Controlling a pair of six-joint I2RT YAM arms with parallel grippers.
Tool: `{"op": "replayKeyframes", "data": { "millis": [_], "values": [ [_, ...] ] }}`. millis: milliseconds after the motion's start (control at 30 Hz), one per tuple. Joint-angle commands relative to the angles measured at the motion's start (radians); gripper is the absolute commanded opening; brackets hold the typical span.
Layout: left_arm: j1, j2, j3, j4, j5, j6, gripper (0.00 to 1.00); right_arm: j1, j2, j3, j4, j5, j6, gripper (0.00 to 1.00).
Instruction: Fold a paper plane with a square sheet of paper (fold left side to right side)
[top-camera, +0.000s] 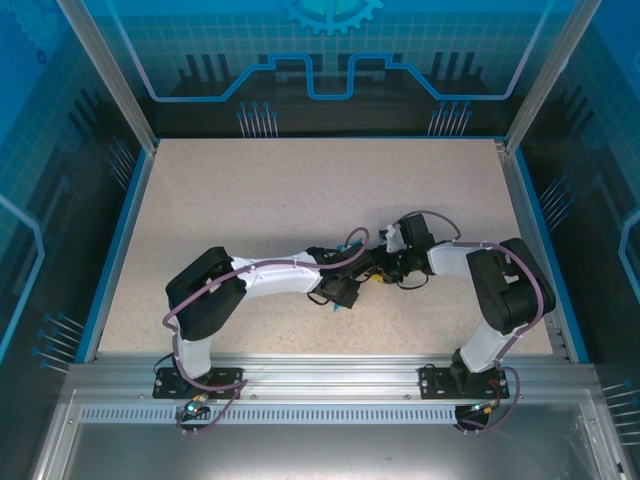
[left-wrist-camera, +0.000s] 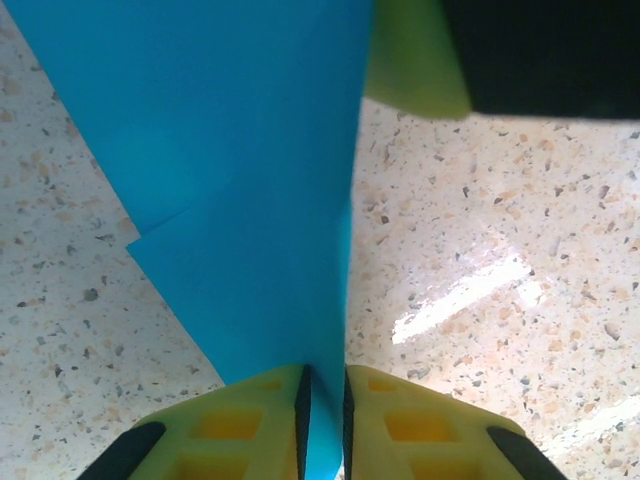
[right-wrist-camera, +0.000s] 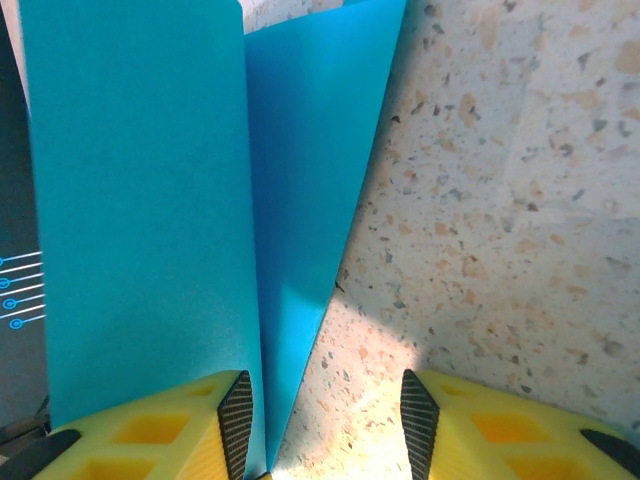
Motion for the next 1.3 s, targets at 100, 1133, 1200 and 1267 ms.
{"op": "replayKeyframes", "data": {
  "millis": [100,1133,1200,1267],
  "values": [
    [-0.007,-0.018,0.027,-0.052,-0.042,-0.004,0.37,0.016,0.029,-0.001,-0.014,0.016,0.002,0.47],
    [0.020,-0.009,-0.027,0.037,0.061,0.011,0.18,0.007,0.011,-0.001,-0.030,0.005,-0.018,0.47],
    [0.033,-0.016,-0.045,0.061,0.092,0.008,0.18,0.003,0.005,-0.004,-0.033,0.004,-0.022,0.47],
    [0.042,-0.022,-0.065,0.089,0.122,0.003,0.17,-0.001,-0.004,-0.008,-0.037,-0.001,-0.026,0.47]
  ]
}}
